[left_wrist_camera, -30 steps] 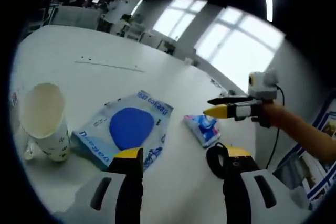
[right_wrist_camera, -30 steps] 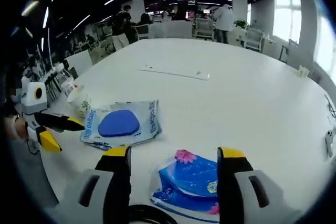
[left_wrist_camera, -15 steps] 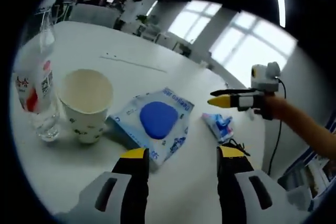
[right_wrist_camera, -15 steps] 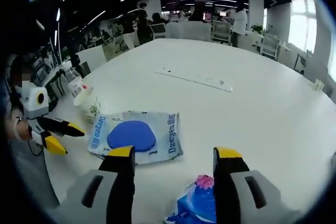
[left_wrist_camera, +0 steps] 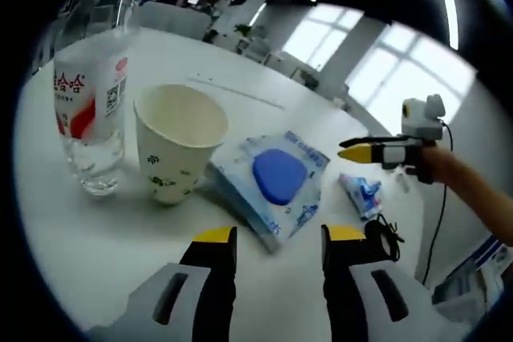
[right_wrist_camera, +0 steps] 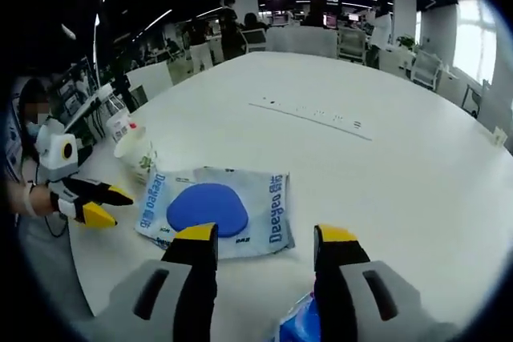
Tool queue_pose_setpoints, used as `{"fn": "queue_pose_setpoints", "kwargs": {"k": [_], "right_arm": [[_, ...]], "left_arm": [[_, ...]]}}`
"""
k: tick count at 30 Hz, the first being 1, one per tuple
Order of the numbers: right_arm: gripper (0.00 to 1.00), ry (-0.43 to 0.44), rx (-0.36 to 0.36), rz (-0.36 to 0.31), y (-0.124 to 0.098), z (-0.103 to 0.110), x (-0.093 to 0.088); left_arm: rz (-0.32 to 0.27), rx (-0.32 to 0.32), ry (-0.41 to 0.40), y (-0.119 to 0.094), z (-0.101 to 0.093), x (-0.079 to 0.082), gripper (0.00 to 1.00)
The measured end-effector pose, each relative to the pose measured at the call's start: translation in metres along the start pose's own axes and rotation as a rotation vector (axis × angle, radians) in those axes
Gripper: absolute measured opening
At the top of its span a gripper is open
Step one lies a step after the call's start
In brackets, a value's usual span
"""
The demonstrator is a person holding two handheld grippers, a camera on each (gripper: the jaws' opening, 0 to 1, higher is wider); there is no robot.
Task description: Arrange the tabletop items into an orderly group along one side of the table until the central work area is clear of visible clutter.
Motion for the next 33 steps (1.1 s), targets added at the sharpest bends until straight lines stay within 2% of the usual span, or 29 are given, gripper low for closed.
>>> {"fn": "queue_pose_setpoints", "kwargs": {"k": [6, 15, 27, 33], "right_arm": [[0.40, -0.006, 0.012, 0.009, 0.008, 0.002, -0.001], [0.34, -0.015, 0.015, 0.035, 0.016, 0.001, -0.010], [0.25, -0.032, -0.001, 0.062, 0.023, -0.006, -0.013], [0.22, -0.007, 0.001, 0.083, 0.031, -0.010, -0.019]], "left_arm": [[0.018, 0.034, -0.027, 0.007, 0.008, -0.005, 0.36], [0.022, 0.034, -0.052, 0.013, 0.003, -0.006, 0.30], [0.045, 0.035, -0.076, 0.018, 0.011, -0.009, 0.22], [0.043, 0.023, -0.092, 0.024, 0.010, -0.007, 0.21]]}}
Point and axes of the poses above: the point that each gripper's makers call its tool centre point, and the gripper's own axes: y roughly forward along the fingers, z roughly to its left, x roughly out of its top, the point moved 2 cm from there along -y, roughly backward along the fingers, and after that the axes turned 1 degree about z, right-handed, at the moved point
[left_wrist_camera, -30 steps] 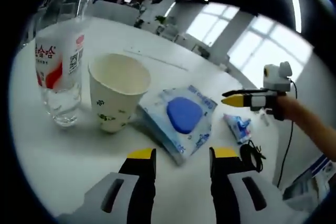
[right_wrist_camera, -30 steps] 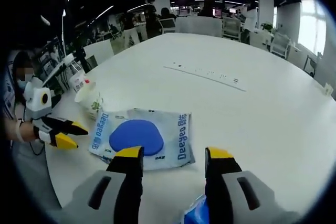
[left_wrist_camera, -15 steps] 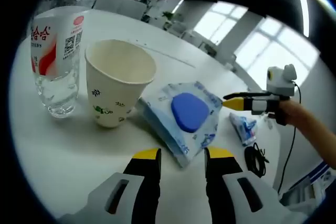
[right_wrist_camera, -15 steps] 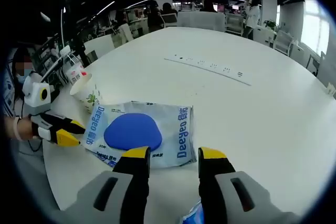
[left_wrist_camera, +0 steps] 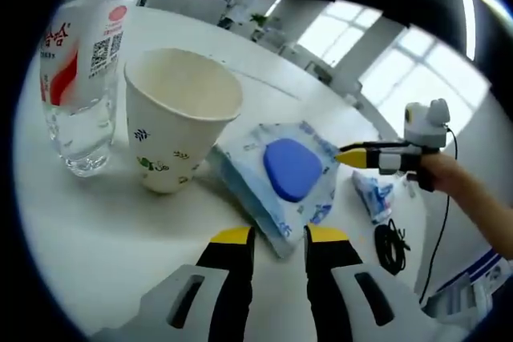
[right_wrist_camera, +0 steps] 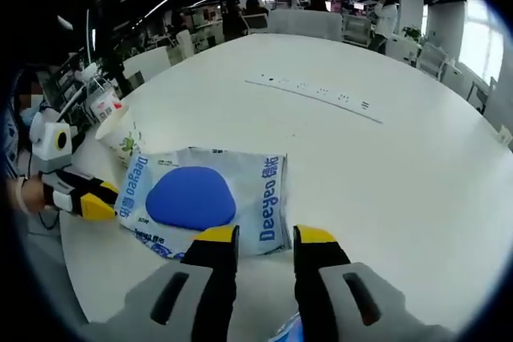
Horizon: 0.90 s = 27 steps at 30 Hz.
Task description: Arrange the tabletop items into an orderly group along one side of the table until the central work area is clear of visible clutter.
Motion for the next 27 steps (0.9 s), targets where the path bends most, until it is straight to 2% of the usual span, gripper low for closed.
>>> {"fn": "queue_pose_setpoints", "kwargs": {"k": [8, 18, 21, 27], "right_arm": [[0.19, 0.006, -0.002, 0.016, 0.0045, -0.0034, -0.0015], [0.13, 0.028, 0.006, 0.021, 0.0075, -0.0033, -0.0018], [0.05, 0.033, -0.004, 0.019, 0.0054, -0.0058, -0.0014], [0.00, 0.067, 0.005, 0.018, 0.0032, -0.0022, -0.0034]], "left_arm": [[0.003, 0.002, -0.012, 0.0018, -0.0001, -0.0005, 0.13], [-0.005, 0.004, -0.028, 0.0046, 0.0059, 0.0013, 0.08], [-0.001, 0.011, -0.027, 0.0051, 0.0068, 0.0015, 0.06], [0.008, 0.012, -0.056, 0.0064, 0.0057, 0.0004, 0.00]]}}
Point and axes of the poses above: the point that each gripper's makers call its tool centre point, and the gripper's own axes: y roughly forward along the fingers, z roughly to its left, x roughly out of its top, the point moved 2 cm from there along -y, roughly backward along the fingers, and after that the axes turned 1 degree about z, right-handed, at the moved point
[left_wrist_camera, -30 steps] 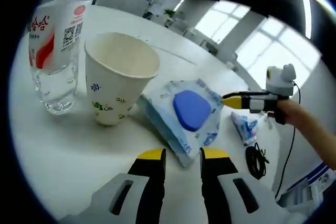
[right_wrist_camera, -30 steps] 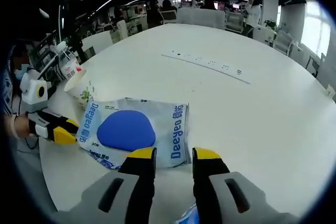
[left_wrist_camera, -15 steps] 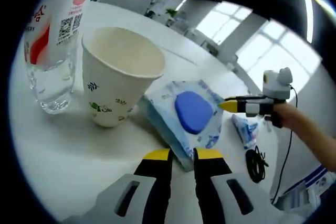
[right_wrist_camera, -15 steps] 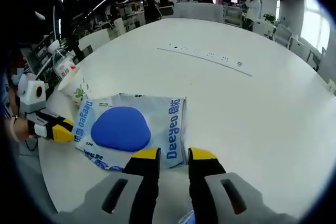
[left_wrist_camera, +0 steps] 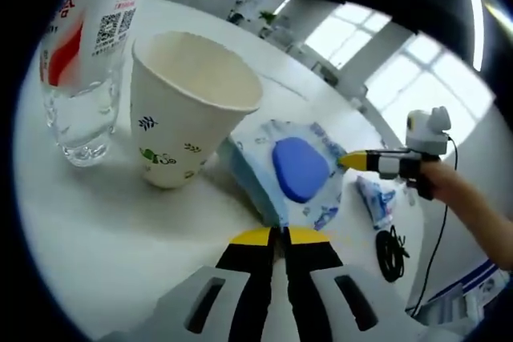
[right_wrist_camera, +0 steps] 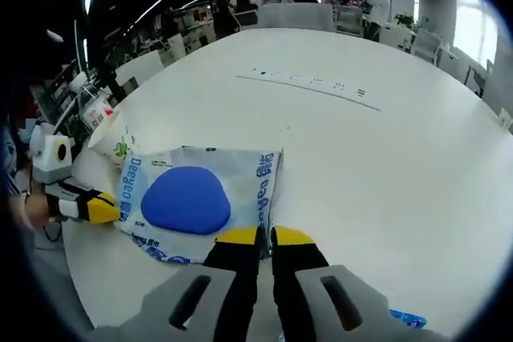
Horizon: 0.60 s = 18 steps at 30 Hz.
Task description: Arrange the tabletop items into an orderly group along one side of the table until the central work area is clear of visible clutter.
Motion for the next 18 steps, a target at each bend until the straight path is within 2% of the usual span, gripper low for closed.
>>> {"fn": "queue_pose_setpoints", "kwargs": {"k": [8, 18], "right_arm": [[0.00, 0.025, -0.003, -0.007, -0.006, 0.003, 0.001], [0.00, 0.090, -0.021, -0.093, -0.032, 0.003, 0.007]], "left_arm": [[-0.002, 0.001, 0.013, 0.001, -0.001, 0.003, 0.00], [-0.035, -0.015, 0.018, -0.003, -0.006, 0.018, 0.00]]}}
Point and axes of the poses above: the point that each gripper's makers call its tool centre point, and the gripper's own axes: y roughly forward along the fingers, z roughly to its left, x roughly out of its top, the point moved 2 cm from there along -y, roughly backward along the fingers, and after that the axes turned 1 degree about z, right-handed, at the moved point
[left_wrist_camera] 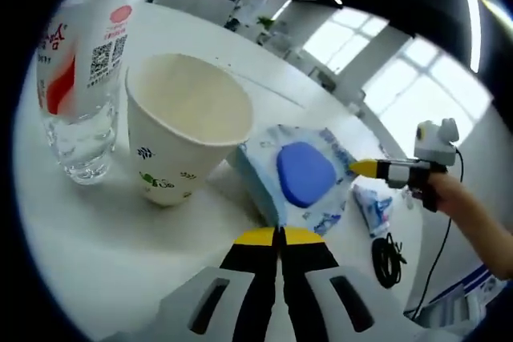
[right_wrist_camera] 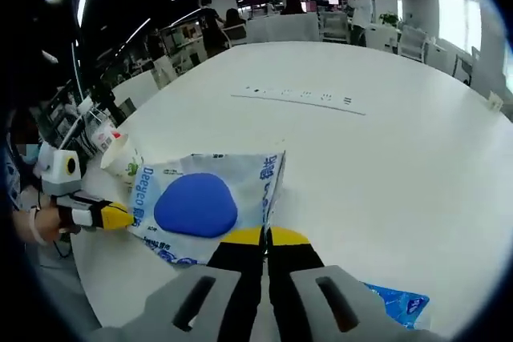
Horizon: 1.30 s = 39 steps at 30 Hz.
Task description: Arrange the tabletop items into an orderly group along one side of the table until the central work area is clear of visible clutter.
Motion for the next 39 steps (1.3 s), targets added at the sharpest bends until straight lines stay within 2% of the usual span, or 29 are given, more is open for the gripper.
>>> {"fn": "queue_pose_setpoints", "kwargs": {"k": [5, 14, 17, 20, 26, 39], "right_arm": [[0.00, 0.034, -0.001, -0.035, -0.012, -0.001, 0.002], [0.00, 0.080, -0.001, -0.071, -0.025, 0.013, -0.010], [0.00, 0.097, -0.001, -0.080, -0.031, 0.018, -0.016], [0.00, 0.102, -0.006, -0.081, -0.031, 0.016, -0.019], [0.00, 0.149, -0.014, -0.091, -0.036, 0.024, -0.033], [0.00, 0.207, -0.066, -0.094, -0.031, 0.032, -0.063]], "left_arm": [[-0.014, -0.005, 0.017, -0.002, -0.001, 0.009, 0.00], [-0.027, -0.003, 0.038, -0.011, -0.003, 0.014, 0.00], [-0.027, -0.003, 0.038, -0.011, 0.001, 0.016, 0.00], [-0.024, -0.005, 0.045, -0.013, 0.001, 0.015, 0.00], [-0.022, -0.006, 0.046, -0.012, 0.005, 0.015, 0.00], [0.015, -0.011, 0.057, -0.015, 0.007, 0.001, 0.00]]}}
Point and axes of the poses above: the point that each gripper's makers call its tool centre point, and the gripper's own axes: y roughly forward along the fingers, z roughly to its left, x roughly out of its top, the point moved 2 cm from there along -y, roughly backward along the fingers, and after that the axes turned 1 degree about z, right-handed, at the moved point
